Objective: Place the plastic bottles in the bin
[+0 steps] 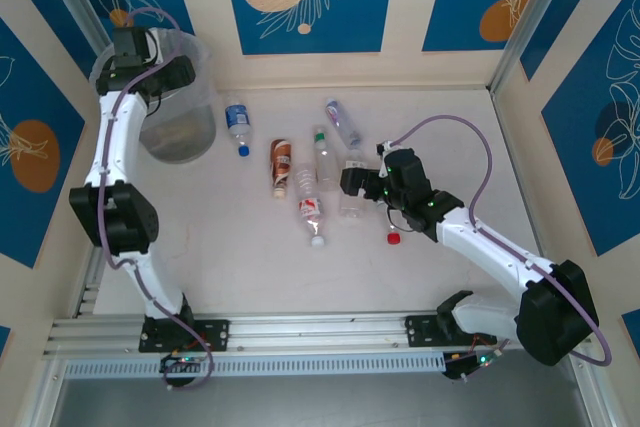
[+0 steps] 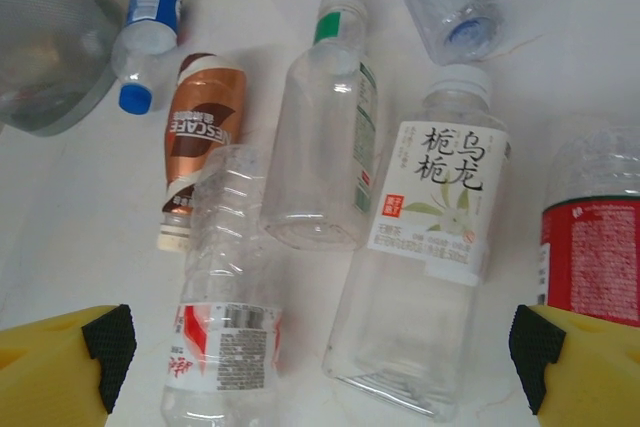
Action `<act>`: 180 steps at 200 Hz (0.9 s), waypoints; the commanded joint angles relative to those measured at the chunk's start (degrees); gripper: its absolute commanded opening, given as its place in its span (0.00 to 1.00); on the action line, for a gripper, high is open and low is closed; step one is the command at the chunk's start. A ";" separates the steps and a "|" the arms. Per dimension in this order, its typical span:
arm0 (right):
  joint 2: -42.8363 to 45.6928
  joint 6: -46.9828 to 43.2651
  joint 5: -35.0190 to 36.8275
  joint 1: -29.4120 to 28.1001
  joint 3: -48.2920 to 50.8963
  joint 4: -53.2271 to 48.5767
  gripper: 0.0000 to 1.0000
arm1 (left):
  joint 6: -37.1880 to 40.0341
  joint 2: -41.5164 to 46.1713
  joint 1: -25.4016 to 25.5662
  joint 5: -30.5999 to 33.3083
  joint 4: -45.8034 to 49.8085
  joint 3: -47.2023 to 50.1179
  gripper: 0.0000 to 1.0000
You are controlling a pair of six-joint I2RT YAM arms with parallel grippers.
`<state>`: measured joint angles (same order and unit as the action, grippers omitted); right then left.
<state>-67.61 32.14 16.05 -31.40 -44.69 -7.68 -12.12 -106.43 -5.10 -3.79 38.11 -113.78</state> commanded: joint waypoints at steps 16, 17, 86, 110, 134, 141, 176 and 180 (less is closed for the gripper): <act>1.32 -0.71 -0.10 -0.07 0.12 -5.17 0.99 | -2.54 11.38 1.65 1.58 -7.60 8.94 0.99; 1.33 -0.78 -0.21 -0.07 0.17 -5.34 0.99 | -2.64 11.71 1.79 1.68 -7.74 9.33 0.99; 3.72 0.31 -0.18 5.28 1.25 -19.76 1.00 | -8.28 29.04 15.82 2.95 -20.49 31.62 0.99; 3.67 1.48 1.49 7.23 0.39 -27.55 1.00 | -10.42 31.69 18.74 1.51 -21.98 36.56 0.99; 4.32 2.56 -2.51 9.32 1.20 -30.82 0.95 | -10.92 33.38 19.20 -1.19 -21.73 39.76 0.99; 4.46 3.13 -3.67 9.59 1.76 -31.03 0.93 | -10.73 33.87 19.17 -1.64 -21.57 40.43 0.99; 5.65 8.40 -5.58 9.05 6.02 -28.75 0.92 | -10.42 36.18 19.17 -0.60 -21.73 44.19 0.99; 5.59 8.71 -5.59 8.72 6.42 -28.28 0.93 | -10.61 36.31 19.17 -0.25 -21.78 44.50 0.99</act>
<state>-63.00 36.53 13.58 -22.00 -41.12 -35.29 -22.02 -72.75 13.91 -3.66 18.37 -71.26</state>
